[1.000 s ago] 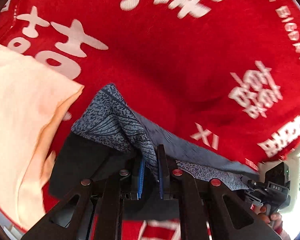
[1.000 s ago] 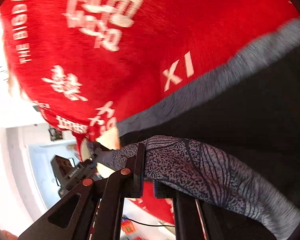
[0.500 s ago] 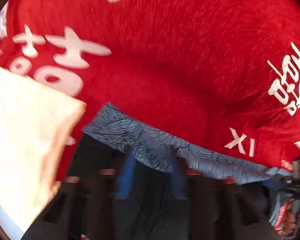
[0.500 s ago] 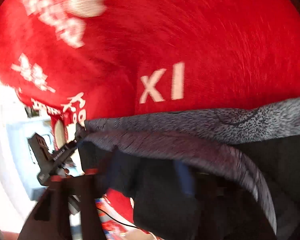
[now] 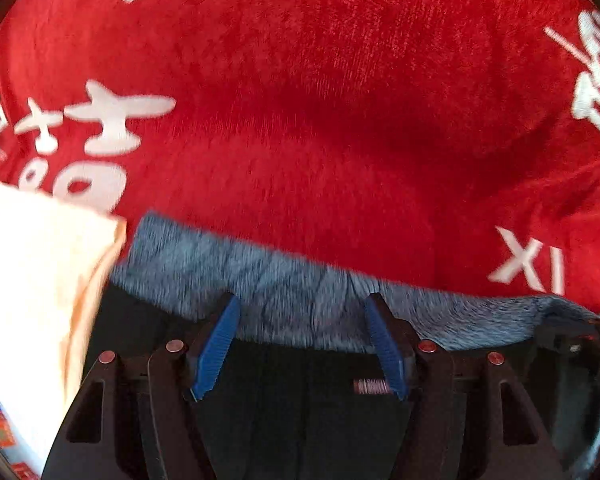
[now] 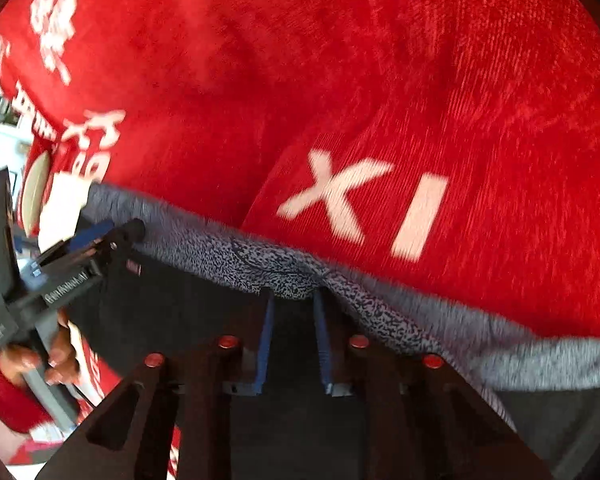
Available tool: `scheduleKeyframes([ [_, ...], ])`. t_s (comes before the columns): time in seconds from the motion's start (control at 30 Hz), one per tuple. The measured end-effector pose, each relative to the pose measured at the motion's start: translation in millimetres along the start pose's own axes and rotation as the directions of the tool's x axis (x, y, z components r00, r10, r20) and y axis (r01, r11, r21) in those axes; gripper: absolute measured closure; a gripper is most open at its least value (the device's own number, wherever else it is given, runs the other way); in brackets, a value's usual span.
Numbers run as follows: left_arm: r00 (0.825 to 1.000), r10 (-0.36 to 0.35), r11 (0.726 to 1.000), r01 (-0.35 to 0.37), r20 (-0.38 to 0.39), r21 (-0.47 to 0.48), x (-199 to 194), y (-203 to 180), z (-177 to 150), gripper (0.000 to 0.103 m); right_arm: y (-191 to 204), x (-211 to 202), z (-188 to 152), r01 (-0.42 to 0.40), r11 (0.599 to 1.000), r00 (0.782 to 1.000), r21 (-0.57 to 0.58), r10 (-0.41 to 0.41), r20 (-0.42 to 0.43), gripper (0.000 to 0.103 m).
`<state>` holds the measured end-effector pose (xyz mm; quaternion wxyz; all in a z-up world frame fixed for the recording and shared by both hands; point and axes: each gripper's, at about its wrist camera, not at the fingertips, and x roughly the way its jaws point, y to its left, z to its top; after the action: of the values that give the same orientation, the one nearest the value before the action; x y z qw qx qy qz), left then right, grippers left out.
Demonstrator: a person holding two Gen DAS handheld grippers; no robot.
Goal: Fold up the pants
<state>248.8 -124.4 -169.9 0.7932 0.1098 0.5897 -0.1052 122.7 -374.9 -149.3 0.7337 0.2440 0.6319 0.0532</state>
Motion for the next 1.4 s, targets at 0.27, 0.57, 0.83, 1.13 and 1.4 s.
scheduleKeyframes([
  [0.27, 1.0, 0.005, 1.0, -0.004, -0.021, 0.008, -37, -16, -6, 0.037, -25, -41, -8, -0.105, 0.99, 0.992, 0.094, 0.098, 0.078, 0.051],
  [0.57, 0.991, -0.073, 0.985, 0.089, -0.108, 0.147, -84, -80, -89, 0.031, -63, -105, -119, -0.022, 0.98, 0.993, 0.2, -0.002, 0.118, 0.047],
  [0.83, 0.972, -0.167, 0.946, 0.204, -0.163, 0.25, -104, -133, -150, 0.031, -79, -148, -233, 0.143, 0.926, 0.967, 0.349, -0.206, 0.151, 0.045],
  [1.13, 0.958, -0.222, 0.872, 0.278, -0.182, 0.403, -130, -171, -207, 0.031, -105, -165, -376, 0.191, 0.803, 0.94, 0.565, -0.315, 0.13, 0.045],
  [1.4, 0.942, -0.252, 0.814, 0.329, -0.22, 0.478, -143, -204, -240, 0.031, -142, -154, -452, 0.105, 0.679, 0.951, 0.727, -0.283, 0.126, 0.045],
])
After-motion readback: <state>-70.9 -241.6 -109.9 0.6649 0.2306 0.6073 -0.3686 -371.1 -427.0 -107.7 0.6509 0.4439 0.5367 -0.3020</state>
